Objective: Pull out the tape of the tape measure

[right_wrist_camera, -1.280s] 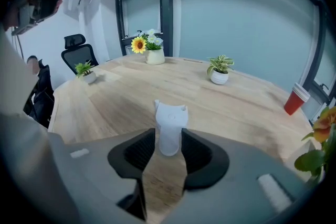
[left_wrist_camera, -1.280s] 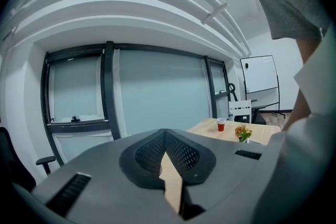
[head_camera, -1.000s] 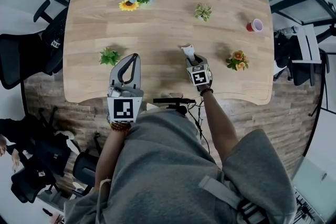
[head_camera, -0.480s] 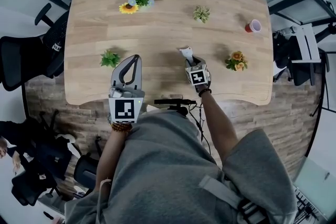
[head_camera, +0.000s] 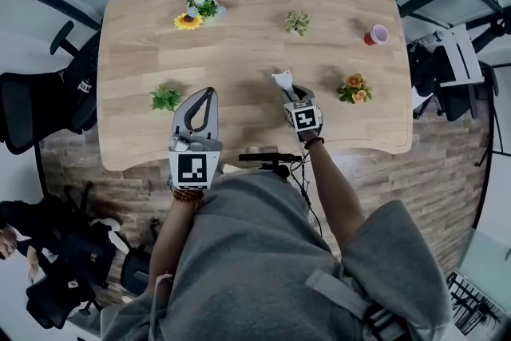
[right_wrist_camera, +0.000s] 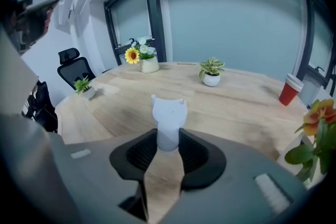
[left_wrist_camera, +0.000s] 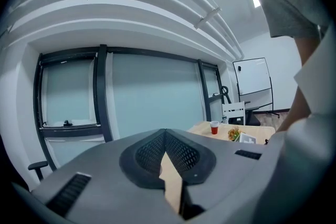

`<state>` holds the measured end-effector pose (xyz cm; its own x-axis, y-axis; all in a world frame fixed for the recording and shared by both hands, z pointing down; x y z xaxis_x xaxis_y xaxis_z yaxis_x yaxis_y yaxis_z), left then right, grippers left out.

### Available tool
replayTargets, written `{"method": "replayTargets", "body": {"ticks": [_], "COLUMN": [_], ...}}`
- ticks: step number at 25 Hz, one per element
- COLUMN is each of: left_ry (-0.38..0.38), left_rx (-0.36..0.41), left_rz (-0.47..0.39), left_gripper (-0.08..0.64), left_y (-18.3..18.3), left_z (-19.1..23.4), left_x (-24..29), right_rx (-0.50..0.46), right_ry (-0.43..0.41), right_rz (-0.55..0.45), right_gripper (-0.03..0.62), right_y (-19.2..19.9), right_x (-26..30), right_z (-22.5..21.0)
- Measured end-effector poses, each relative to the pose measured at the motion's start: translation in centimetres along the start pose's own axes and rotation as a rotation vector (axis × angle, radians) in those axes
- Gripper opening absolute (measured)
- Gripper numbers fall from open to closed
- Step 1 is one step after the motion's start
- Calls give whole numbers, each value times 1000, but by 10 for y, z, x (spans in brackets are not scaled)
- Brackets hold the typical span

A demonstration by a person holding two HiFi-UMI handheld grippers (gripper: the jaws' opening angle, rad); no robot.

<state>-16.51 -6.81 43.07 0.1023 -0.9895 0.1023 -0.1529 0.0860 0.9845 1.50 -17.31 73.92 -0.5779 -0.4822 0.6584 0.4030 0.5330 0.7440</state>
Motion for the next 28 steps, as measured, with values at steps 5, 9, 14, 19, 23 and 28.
{"method": "replayTargets", "body": {"ticks": [5,9,14,19,23,28], "left_ry": [48,83,145,222,300,375], "left_rx": [5,21,22,54,67,81], "left_rz": [-11,-48,-86,-107,-107,-137], "left_gripper": [9,9,11,11,11,14], "left_y": [-2,-5,-9,-8,-6,-11], "left_z": [-14,-24,-40,-63,-84,-102], "left_x": [9,19,30,41,47,51], "right_rx": [1,4,-12,-50,-40,-86], "right_ry": [5,8,-3,-9,-41,-44], "right_rz": [-82,-143,-206,-239,-273,-277], "right_gripper": [135,135,135,135,135,133], "right_y": [-33,-58,-84,-105,-122,-139], "right_x": [-30,-58,-95,-132,-157,-184], "right_z": [-2,-4,1,9,20,28]}}
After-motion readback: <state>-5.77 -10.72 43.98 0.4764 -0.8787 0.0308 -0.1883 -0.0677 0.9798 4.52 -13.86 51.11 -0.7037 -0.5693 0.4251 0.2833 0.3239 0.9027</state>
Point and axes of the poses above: the fingertips, and each gripper's own axes: x forward along the fingers, z to its left, y out of its underside, the point moved 1 cm from there along -x, backward along the fingers, and after that the axes turned 6 degrees about -z, right-handed, at the moved point
